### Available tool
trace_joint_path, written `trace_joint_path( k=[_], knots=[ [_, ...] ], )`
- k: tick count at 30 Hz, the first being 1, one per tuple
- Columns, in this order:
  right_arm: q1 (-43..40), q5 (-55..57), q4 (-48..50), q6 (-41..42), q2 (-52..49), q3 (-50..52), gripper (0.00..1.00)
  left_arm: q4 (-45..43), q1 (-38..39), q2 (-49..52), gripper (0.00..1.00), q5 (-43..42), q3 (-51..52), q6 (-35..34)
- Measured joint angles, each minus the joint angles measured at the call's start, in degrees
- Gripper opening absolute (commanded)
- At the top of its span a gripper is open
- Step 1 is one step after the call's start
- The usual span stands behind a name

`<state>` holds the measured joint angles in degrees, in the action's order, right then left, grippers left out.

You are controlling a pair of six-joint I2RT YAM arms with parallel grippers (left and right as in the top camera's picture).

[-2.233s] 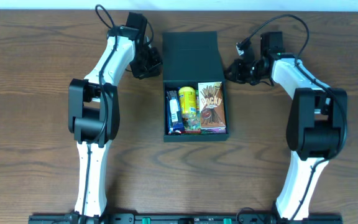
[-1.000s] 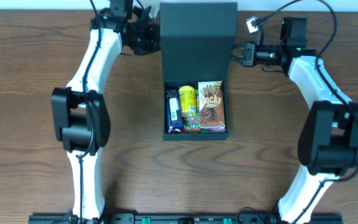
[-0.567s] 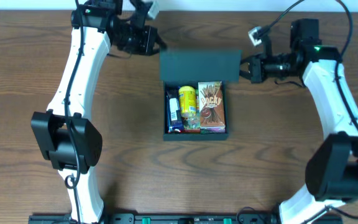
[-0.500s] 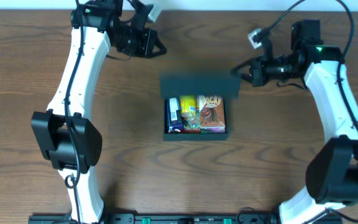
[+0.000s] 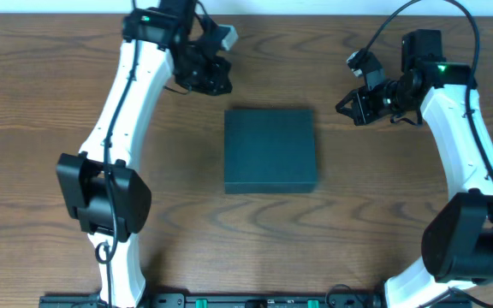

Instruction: Pack container

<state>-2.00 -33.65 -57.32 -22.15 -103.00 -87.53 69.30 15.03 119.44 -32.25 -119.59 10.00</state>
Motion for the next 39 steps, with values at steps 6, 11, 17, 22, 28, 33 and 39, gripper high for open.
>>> trace_joint_path(
  k=[6,11,17,22,28,33,39],
  knots=[
    [0.0,0.7,-1.44,0.24,0.7,0.02,0.02,6.29,1.11,-0.35,0.06,4.44,0.0,-1.88],
    [0.0,0.17,-1.81,0.15,10.08,0.76,0.02,6.69,0.83,-7.5,0.06,6.14,0.83,-1.75],
    [0.0,-1.7,2.78,1.73,30.18,15.45,0.02,-2.71,0.31,-30.4,0.06,6.14,23.69,-0.07],
    [0.0,-3.04,5.62,6.21,47.76,34.84,0.02,-9.4,-2.23,-47.6,0.06,3.89,48.72,0.37],
    [0.0,-3.78,4.68,13.86,66.07,43.21,0.99,-10.64,-2.23,-61.55,0.95,2.86,58.71,-1.6],
    [0.0,-3.85,4.57,19.04,68.78,43.32,0.99,-10.62,-2.23,-62.12,0.96,2.69,58.77,-4.31],
    [0.0,-3.85,4.48,20.28,68.78,43.45,0.99,-10.62,-2.23,-62.07,0.96,2.69,58.77,-5.27]
  ],
)
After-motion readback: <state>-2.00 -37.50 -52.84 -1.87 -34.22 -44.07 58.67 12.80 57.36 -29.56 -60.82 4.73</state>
